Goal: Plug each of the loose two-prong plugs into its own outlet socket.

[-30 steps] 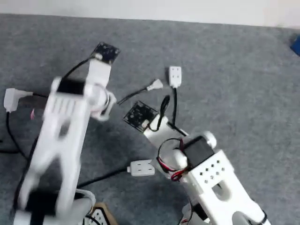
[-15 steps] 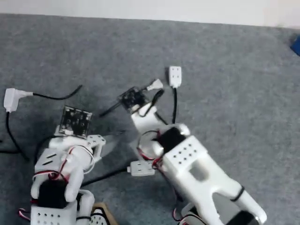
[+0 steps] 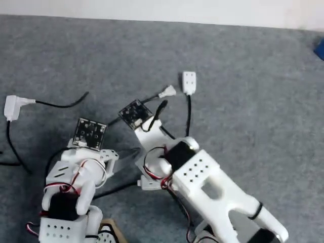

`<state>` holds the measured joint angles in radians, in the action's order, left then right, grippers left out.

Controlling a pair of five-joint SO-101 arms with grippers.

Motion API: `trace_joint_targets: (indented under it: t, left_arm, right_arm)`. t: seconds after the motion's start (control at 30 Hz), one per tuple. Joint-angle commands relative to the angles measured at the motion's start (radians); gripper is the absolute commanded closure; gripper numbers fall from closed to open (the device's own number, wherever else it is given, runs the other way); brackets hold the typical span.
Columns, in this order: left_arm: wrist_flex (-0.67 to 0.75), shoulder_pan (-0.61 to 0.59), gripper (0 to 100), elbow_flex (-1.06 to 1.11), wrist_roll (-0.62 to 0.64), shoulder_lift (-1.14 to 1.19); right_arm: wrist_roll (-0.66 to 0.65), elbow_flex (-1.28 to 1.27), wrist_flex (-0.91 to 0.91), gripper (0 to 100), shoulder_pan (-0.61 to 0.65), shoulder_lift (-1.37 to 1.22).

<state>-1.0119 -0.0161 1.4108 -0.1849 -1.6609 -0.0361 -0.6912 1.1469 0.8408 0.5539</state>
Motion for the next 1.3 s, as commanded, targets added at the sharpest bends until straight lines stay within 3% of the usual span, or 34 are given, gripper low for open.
trace_joint_targets:
  t: [0.0,0.3,0.97,1.27]
  left_arm:
    - [0.066,-0.021,57,0.013,-0.011,-0.002]
    - [0.064,-0.016,57,0.016,-0.011,-0.002]
    - [0.071,-0.104,57,-0.018,0.020,-0.004]
    - [0.123,-0.104,57,0.039,0.048,-0.002]
  right_arm:
    - [-0.025,0.099,0.094,99.1,0.025,0.073]
    - [-0.044,0.294,0.232,99.1,0.024,0.077]
    - [-0.109,0.308,0.367,99.1,-0.105,-0.124]
    - [-0.115,0.361,0.619,99.1,-0.105,-0.134]
